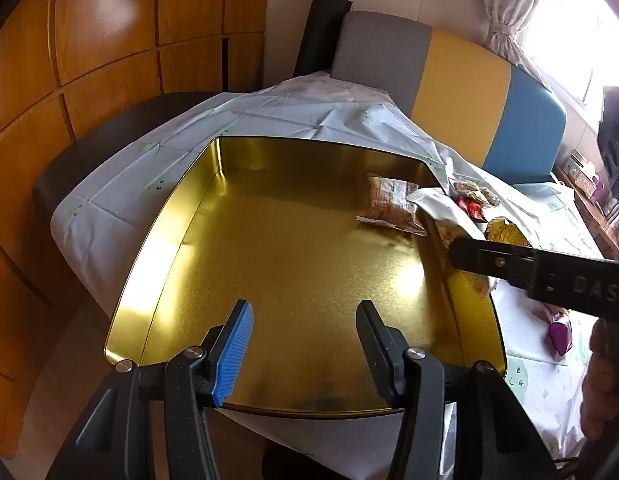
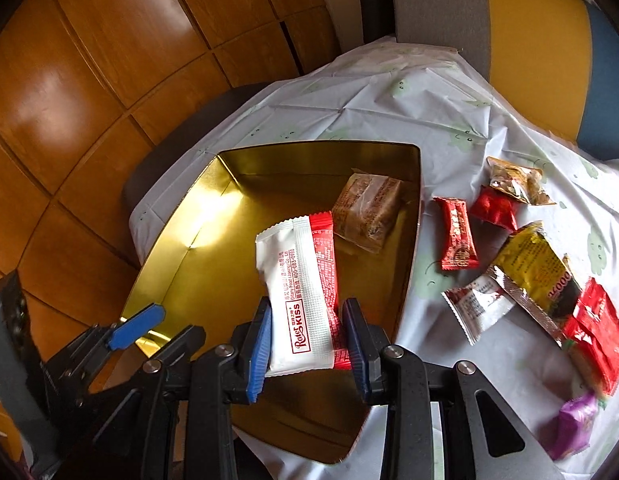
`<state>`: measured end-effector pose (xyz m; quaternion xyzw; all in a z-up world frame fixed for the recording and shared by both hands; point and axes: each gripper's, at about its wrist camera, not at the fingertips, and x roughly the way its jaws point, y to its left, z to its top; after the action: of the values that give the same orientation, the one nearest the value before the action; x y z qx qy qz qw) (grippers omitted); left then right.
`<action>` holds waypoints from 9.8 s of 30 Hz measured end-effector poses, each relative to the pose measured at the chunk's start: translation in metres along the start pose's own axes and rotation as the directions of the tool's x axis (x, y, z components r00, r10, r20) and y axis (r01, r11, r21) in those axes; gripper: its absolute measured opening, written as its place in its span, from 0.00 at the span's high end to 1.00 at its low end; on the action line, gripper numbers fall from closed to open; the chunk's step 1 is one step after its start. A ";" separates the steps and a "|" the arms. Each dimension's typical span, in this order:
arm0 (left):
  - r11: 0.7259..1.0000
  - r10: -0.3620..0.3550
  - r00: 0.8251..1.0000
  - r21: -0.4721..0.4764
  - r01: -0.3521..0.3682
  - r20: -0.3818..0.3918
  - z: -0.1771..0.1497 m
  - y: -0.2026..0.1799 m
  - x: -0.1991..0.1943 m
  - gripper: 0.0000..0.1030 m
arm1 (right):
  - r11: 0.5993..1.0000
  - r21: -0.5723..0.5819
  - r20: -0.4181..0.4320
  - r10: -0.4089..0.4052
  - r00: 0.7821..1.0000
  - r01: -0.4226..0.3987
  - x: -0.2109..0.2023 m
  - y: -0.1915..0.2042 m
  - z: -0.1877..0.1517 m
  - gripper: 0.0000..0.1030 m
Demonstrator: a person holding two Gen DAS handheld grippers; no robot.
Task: Organize snacks
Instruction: 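Lower the white wrapped cake into the gold tin and open the right gripper, then grasp the purple square packet with the left gripper, then carry purple packet into tin with left gripper while right grasps red pack, then open the left gripper to drop the purple packet in the tin, then carry the red pack toward the gold tin with the right gripper, then lower the red pack into the gold tin and open the right gripper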
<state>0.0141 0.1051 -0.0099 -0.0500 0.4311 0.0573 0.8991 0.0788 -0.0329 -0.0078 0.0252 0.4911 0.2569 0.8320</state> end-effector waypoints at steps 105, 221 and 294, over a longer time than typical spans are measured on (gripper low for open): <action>0.739 -0.329 0.915 0.540 0.403 -0.234 -0.077 -0.266 0.047 0.59 | 0.935 0.189 0.073 -0.319 0.945 0.301 -0.130 -0.240 -0.082 0.13; 0.995 -0.045 0.994 0.091 0.036 0.099 0.034 -0.053 0.002 0.39 | 0.825 0.082 -0.272 -0.522 0.809 0.560 -0.068 -0.279 -0.101 0.45; 0.999 0.052 0.995 -0.011 -0.051 0.087 0.004 0.014 -0.004 0.41 | 0.997 -0.038 0.070 -0.061 0.996 0.063 -0.013 -0.029 0.003 0.38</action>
<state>0.0126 0.1197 -0.0049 -0.0403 0.3924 0.0843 0.9150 0.0884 -0.0635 -0.0048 0.0020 0.4574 0.2398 0.8563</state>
